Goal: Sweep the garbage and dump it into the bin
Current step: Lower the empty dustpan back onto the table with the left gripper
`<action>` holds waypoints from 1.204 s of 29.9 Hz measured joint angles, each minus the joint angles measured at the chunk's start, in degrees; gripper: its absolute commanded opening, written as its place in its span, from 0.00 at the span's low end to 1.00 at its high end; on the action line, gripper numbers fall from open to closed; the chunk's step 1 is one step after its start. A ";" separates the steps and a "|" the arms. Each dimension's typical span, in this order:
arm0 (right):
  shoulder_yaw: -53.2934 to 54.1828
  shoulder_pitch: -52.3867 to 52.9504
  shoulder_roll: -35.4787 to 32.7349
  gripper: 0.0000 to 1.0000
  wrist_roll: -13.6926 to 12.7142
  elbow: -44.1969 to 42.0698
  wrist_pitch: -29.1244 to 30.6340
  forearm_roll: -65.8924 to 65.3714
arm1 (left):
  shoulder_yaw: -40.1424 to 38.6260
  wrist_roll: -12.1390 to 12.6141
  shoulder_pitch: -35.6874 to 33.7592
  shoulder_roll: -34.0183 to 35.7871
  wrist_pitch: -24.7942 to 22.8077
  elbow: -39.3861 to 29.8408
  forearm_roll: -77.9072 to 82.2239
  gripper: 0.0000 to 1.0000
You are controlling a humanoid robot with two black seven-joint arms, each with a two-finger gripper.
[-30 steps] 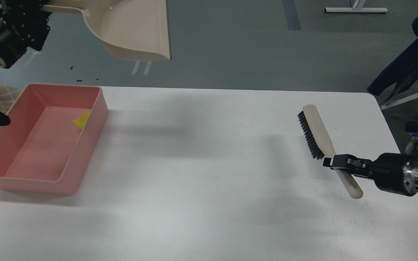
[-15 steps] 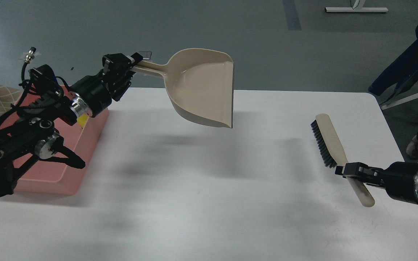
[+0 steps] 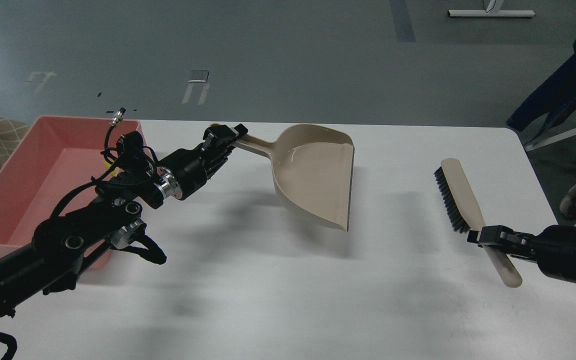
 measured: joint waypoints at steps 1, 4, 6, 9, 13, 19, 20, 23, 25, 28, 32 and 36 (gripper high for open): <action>-0.05 -0.02 -0.08 0.00 0.00 0.01 0.00 0.00 | 0.18 0.00 0.04 -0.25 0.01 0.25 0.34 0.00; -0.16 -0.22 -0.13 0.00 0.01 0.10 0.00 0.00 | 0.48 -0.04 0.17 -0.75 0.26 0.97 2.30 0.00; -0.16 -0.31 -0.16 0.00 0.01 0.19 -0.03 0.00 | 0.56 -0.04 0.28 -0.87 0.56 1.38 3.37 0.00; -0.16 -0.35 -0.16 0.00 0.01 0.26 -0.06 0.00 | 0.59 -0.04 0.54 -1.13 0.74 1.60 3.92 0.00; -0.16 -0.40 -0.16 0.00 0.01 0.27 -0.07 0.00 | 0.60 0.01 0.73 -1.67 0.77 2.22 4.03 0.00; -0.19 -0.42 -0.08 0.00 0.01 0.36 -0.06 0.00 | 0.59 0.06 1.10 -2.39 0.79 2.90 4.03 0.00; -0.20 -0.42 -0.08 0.00 0.01 0.36 -0.06 0.00 | 0.57 0.06 1.11 -2.45 0.79 2.91 4.03 0.00; -0.21 -0.42 -0.02 0.00 0.01 0.36 -0.06 0.00 | 0.52 0.06 1.13 -2.49 0.79 2.91 3.98 0.00; -0.22 -0.42 0.00 0.00 0.01 0.36 -0.03 0.00 | 0.51 0.05 1.13 -2.50 0.79 2.92 3.96 0.00; -0.30 -0.43 0.01 0.00 0.01 0.36 -0.02 0.00 | 0.51 0.05 1.12 -2.50 0.76 2.92 3.95 0.00; -0.37 -0.44 0.13 0.00 0.01 0.36 -0.04 0.00 | 0.51 0.01 1.11 -2.37 0.75 2.92 3.95 0.00; -0.37 -0.44 0.18 0.00 0.01 0.35 -0.08 0.00 | 0.55 -0.05 1.35 -2.35 0.75 2.99 3.99 0.04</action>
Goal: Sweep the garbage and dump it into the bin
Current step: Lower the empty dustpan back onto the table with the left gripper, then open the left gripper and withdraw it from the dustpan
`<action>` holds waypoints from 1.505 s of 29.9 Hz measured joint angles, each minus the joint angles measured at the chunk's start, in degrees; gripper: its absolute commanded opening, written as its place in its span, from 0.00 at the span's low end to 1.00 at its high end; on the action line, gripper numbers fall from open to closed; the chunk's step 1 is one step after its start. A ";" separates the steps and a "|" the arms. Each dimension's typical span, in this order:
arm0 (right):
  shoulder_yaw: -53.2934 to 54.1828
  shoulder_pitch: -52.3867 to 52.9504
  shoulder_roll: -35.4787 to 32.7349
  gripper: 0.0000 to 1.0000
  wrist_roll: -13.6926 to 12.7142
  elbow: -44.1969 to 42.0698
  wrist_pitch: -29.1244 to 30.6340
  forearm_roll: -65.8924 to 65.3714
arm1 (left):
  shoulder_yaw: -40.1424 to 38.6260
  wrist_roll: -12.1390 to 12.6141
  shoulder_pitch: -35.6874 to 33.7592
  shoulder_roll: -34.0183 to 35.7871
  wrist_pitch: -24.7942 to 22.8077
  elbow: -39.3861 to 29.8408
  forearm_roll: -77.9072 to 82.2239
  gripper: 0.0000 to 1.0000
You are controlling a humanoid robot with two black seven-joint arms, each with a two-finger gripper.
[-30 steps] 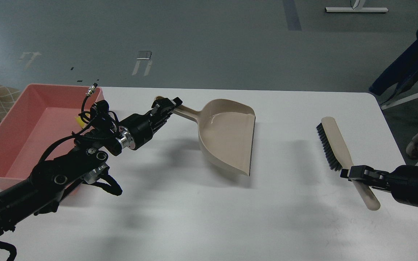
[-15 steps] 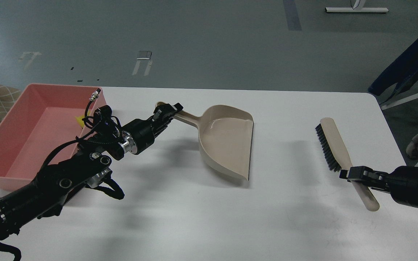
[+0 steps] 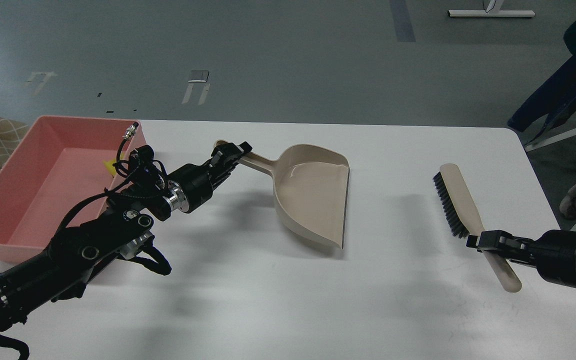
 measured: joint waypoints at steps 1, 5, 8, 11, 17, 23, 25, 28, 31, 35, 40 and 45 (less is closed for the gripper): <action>0.00 0.00 0.01 0.00 0.00 0.00 -0.01 0.00 | 0.03 0.00 0.07 -0.02 -0.01 0.01 0.02 0.04; 0.08 0.00 0.04 0.00 0.00 0.00 -0.01 0.00 | 0.04 -0.04 0.10 -0.13 0.00 0.02 0.05 0.26; 0.15 0.00 0.14 0.00 0.00 0.00 -0.01 0.00 | 0.05 -0.04 0.10 -0.15 0.00 0.02 0.05 0.43; 0.15 0.00 0.17 0.00 0.00 0.00 -0.01 0.00 | 0.05 -0.04 0.05 -0.16 -0.02 0.02 0.05 0.62; 0.11 0.00 0.19 0.00 0.00 -0.01 -0.01 0.00 | 0.05 -0.04 0.04 -0.06 -0.07 0.02 0.05 0.86; 0.09 0.00 0.19 0.00 0.00 0.00 -0.01 0.00 | -0.01 -0.10 0.04 0.74 -0.99 -0.51 0.00 0.97; 0.09 0.00 0.19 0.00 0.00 0.00 -0.01 0.00 | -0.01 -0.13 0.04 1.48 -2.31 -0.85 -0.01 0.97; 0.08 0.00 0.19 0.00 0.00 -0.01 -0.01 0.00 | -0.06 -0.15 0.54 2.66 -4.60 -1.18 0.00 0.97; 0.05 0.00 0.25 0.00 0.00 0.00 -0.01 0.00 | -0.06 -0.15 1.50 3.21 -5.61 -1.35 0.03 0.97; 0.05 0.00 0.37 0.00 0.00 0.00 -0.01 0.00 | -0.06 -0.15 3.21 3.81 -6.75 -2.22 0.05 0.97; 0.11 -0.04 0.62 0.00 0.00 -0.10 -0.01 0.00 | -0.06 -0.15 5.63 4.88 -7.63 -3.79 0.82 0.97; 0.01 -0.08 1.14 0.00 -0.01 -0.37 -0.01 -0.07 | -0.05 -0.22 7.25 6.49 -8.15 -5.59 1.27 0.97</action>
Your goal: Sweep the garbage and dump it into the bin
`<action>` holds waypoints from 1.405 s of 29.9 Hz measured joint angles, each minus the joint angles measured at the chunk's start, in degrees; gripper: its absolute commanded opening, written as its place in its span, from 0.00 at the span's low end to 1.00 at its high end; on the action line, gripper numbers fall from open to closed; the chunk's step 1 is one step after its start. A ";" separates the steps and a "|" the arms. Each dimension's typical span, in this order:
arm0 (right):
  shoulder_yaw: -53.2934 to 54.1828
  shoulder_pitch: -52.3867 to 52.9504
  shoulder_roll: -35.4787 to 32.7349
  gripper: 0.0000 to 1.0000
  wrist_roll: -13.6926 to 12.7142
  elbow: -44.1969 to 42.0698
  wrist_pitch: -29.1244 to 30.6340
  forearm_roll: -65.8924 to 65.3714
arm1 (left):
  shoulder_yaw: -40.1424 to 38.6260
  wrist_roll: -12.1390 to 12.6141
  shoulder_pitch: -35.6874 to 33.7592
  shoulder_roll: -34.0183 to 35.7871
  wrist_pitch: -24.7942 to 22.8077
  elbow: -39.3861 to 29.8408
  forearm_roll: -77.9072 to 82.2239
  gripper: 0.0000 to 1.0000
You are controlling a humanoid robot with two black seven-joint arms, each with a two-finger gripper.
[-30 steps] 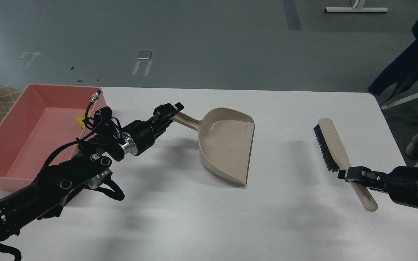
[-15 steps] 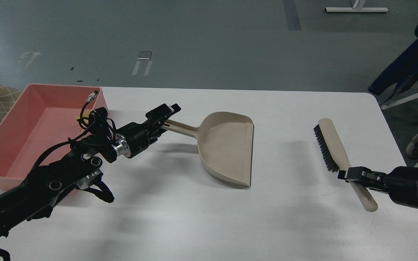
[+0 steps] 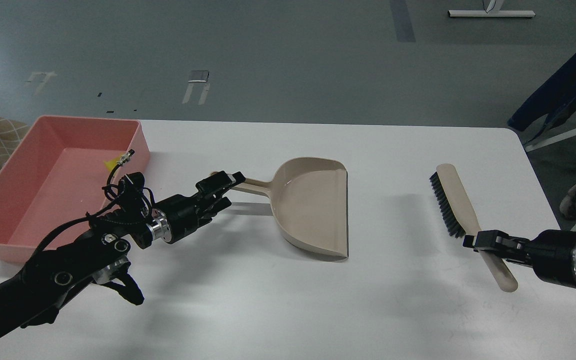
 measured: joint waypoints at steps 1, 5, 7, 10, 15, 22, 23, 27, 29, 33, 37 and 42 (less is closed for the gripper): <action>-0.04 -0.02 0.15 0.00 0.00 -0.04 0.00 -0.01 | 0.00 0.00 0.31 0.44 -0.08 -0.49 0.00 0.97; -0.04 -0.32 0.63 0.00 0.00 -0.16 -0.17 -0.02 | -0.21 -0.13 1.01 3.50 -1.32 -3.36 0.01 0.97; -0.03 -0.59 0.83 0.00 0.00 -0.24 -0.53 -0.02 | -0.59 -0.33 1.24 5.96 -2.64 -4.97 0.01 0.97; -0.03 -1.33 1.29 0.00 0.00 -0.29 -0.88 -0.08 | -0.86 -0.48 1.48 8.76 -4.13 -6.60 -0.21 0.97; 0.26 -2.97 1.58 0.00 0.00 -0.82 -1.59 -0.27 | -1.12 -0.69 2.34 12.42 -6.16 -9.92 -0.57 0.97; 0.41 -4.16 1.37 0.00 0.00 -1.36 -2.10 -0.28 | -5.17 -1.05 2.64 15.81 -9.97 -12.54 -1.38 0.97; 0.41 -4.19 1.36 0.00 0.00 -1.44 -2.11 -0.28 | -6.07 -1.08 2.64 16.19 -11.06 -12.59 -1.70 0.97; 0.42 -4.27 1.45 0.00 0.00 -1.85 -2.11 -0.28 | -10.89 -1.15 2.66 17.83 -15.64 -12.69 -4.97 0.97; 0.42 -4.30 1.55 0.00 0.00 -2.16 -2.11 -0.28 | -13.33 -1.15 2.66 18.60 -16.50 -12.69 -7.66 0.97; 0.37 -4.35 1.58 0.00 0.10 -2.51 -2.11 -0.28 | -17.31 -1.02 2.65 19.62 -16.77 -12.48 -11.88 0.97; 0.13 -4.40 1.81 0.06 0.29 -2.62 -2.59 -0.20 | -20.37 -0.65 2.51 19.78 -16.80 -12.25 -13.26 0.97; 0.05 -4.45 1.93 0.08 0.34 -2.62 -2.97 -0.12 | -21.36 -0.54 1.83 19.80 -16.80 -11.99 -13.48 0.97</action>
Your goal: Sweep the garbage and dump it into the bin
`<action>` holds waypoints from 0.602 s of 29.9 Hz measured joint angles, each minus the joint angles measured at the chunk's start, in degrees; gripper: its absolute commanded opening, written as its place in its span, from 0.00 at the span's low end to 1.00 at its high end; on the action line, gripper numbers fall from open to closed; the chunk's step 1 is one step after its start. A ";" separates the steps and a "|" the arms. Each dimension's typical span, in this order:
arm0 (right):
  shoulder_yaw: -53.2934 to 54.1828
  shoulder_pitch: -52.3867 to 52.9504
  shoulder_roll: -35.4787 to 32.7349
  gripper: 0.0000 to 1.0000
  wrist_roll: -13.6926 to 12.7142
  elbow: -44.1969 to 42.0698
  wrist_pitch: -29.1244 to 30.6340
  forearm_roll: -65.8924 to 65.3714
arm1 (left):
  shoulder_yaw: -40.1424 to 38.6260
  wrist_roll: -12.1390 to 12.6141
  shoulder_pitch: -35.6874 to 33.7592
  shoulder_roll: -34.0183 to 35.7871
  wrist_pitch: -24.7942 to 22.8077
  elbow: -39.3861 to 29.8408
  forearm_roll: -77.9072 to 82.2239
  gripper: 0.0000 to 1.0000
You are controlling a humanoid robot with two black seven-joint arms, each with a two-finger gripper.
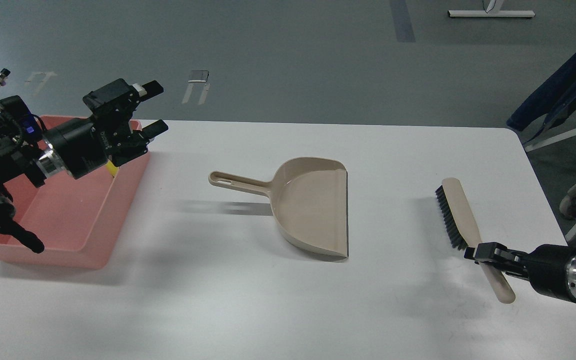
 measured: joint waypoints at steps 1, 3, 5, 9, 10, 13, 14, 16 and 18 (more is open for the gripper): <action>-0.05 0.00 0.01 0.09 0.00 0.00 -0.05 0.01 | -0.09 0.00 -0.12 0.00 0.00 0.07 -0.04 0.97; -0.11 -0.11 0.01 0.13 0.01 -0.01 -0.12 0.01 | -0.76 0.01 -0.57 0.00 0.00 0.21 -0.39 0.97; -0.11 -0.58 0.01 0.17 0.02 -0.14 -0.39 0.03 | -2.02 0.01 -0.97 0.00 0.00 0.55 -1.24 0.97; -0.10 -1.02 0.01 0.30 0.02 -0.48 -0.52 0.17 | -3.81 0.12 -2.04 -0.17 0.00 1.63 -2.28 0.97; -0.07 -1.05 0.01 0.33 0.02 -0.49 -0.52 0.18 | -3.99 0.13 -2.59 -0.24 0.00 1.96 -2.35 0.97; 0.17 -1.15 0.12 0.43 0.02 -0.39 -0.55 0.19 | -4.24 0.17 -4.34 -0.51 0.00 3.85 -2.46 0.97; 0.27 -1.16 0.20 0.44 0.02 -0.38 -0.60 0.19 | -4.28 0.17 -4.71 -0.55 0.00 4.37 -2.49 0.97; 0.34 -1.16 0.36 0.50 0.02 -0.37 -0.63 0.19 | -4.28 0.18 -5.11 -0.59 0.00 4.84 -2.50 0.97; 0.36 -1.15 0.42 0.51 0.02 -0.41 -0.63 0.19 | -4.28 0.18 -5.25 -0.60 0.00 4.98 -2.50 0.97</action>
